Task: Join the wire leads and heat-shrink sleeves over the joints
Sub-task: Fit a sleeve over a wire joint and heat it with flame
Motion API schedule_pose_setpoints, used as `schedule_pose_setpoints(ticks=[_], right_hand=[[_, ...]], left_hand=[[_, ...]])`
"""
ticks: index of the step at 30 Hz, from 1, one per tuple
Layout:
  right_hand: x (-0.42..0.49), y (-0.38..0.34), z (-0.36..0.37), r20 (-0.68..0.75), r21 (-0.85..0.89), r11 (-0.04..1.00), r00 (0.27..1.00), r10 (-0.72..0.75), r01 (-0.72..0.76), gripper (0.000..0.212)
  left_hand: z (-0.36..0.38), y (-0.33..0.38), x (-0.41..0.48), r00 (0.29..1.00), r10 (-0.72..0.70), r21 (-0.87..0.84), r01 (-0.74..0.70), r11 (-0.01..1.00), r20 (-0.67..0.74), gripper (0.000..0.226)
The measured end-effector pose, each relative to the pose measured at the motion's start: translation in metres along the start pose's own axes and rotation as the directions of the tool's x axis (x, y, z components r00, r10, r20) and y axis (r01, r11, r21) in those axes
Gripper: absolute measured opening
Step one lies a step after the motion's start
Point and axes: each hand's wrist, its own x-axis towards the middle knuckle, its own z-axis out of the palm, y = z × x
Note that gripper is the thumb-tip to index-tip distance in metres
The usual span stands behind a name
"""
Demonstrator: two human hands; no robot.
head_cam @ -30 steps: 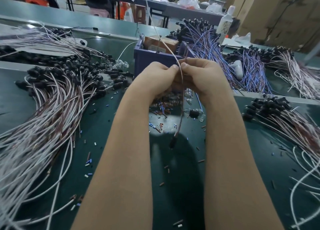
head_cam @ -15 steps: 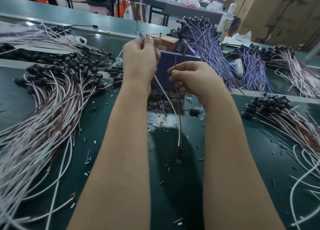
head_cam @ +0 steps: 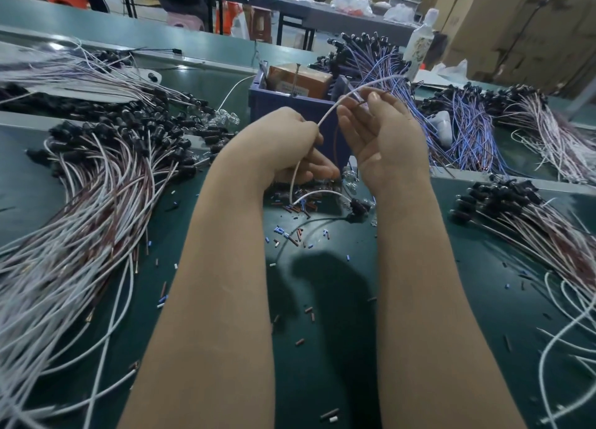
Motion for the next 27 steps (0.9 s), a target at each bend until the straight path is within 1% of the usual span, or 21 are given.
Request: schedule_pose_setpoints(ticks=[4, 6, 8, 10, 12, 14, 16, 18, 21, 23, 24, 26, 27], right_hand=[[-0.003, 0.001, 0.0, 0.058, -0.047, 0.999, 0.998, -0.008, 0.01, 0.021], [-0.004, 0.0, 0.001, 0.064, -0.103, 0.994, 0.998, -0.021, 0.028, 0.023], [-0.004, -0.001, 0.002, 0.078, -0.183, 0.982, 0.997, -0.022, 0.037, 0.024], [-0.006, -0.001, 0.003, 0.124, -0.273, 0.961, 0.992, -0.001, 0.035, 0.025], [-0.008, 0.0, 0.006, 0.187, -0.356, 0.934, 0.981, 0.045, 0.025, 0.023], [-0.01, 0.002, 0.008, 0.253, -0.413, 0.911, 0.961, 0.11, 0.005, 0.021], [-0.011, 0.005, 0.009, 0.312, -0.458, 0.888, 0.931, 0.189, -0.027, 0.02], [-0.011, 0.007, 0.008, 0.335, -0.511, 0.859, 0.91, 0.243, -0.041, 0.021], [-0.011, 0.007, 0.006, 0.351, -0.546, 0.836, 0.891, 0.289, -0.056, 0.023], [-0.012, 0.005, 0.006, 0.335, -0.594, 0.802, 0.888, 0.314, -0.06, 0.024], [-0.011, 0.004, 0.005, 0.299, -0.646, 0.762, 0.902, 0.31, -0.048, 0.023], [-0.01, -0.002, 0.005, 0.203, -0.755, 0.656, 0.953, 0.226, 0.006, 0.021], [-0.01, -0.007, 0.005, 0.169, -0.775, 0.631, 0.973, 0.156, 0.033, 0.021]], left_hand=[[0.003, 0.0, -0.003, 0.996, -0.071, 0.099, 0.065, 0.993, 0.06, 0.02], [0.001, -0.002, -0.003, 0.997, -0.063, 0.206, 0.052, 0.977, 0.047, 0.025], [-0.001, -0.004, 0.002, 0.999, 0.025, 0.316, -0.011, 0.949, -0.04, 0.029], [-0.003, -0.004, 0.007, 0.969, 0.163, 0.328, -0.095, 0.94, -0.187, 0.033], [-0.003, -0.002, 0.007, 0.923, 0.253, 0.281, -0.171, 0.944, -0.289, 0.035], [0.0, -0.001, 0.007, 0.916, 0.276, 0.22, -0.216, 0.951, -0.292, 0.035], [0.004, -0.002, 0.008, 0.922, 0.269, 0.169, -0.229, 0.959, -0.279, 0.032], [0.005, -0.005, 0.009, 0.915, 0.257, 0.115, -0.232, 0.966, -0.31, 0.026], [0.003, -0.01, 0.011, 0.909, 0.178, -0.056, -0.214, 0.975, -0.378, 0.016], [0.002, -0.011, 0.011, 0.911, 0.114, -0.185, -0.201, 0.962, -0.397, 0.012], [0.002, -0.012, 0.011, 0.908, 0.095, -0.227, -0.201, 0.953, -0.407, 0.012], [0.001, -0.012, 0.012, 0.893, 0.092, -0.216, -0.205, 0.955, -0.44, 0.013], [0.001, -0.012, 0.013, 0.883, 0.101, -0.198, -0.212, 0.957, -0.459, 0.014]])
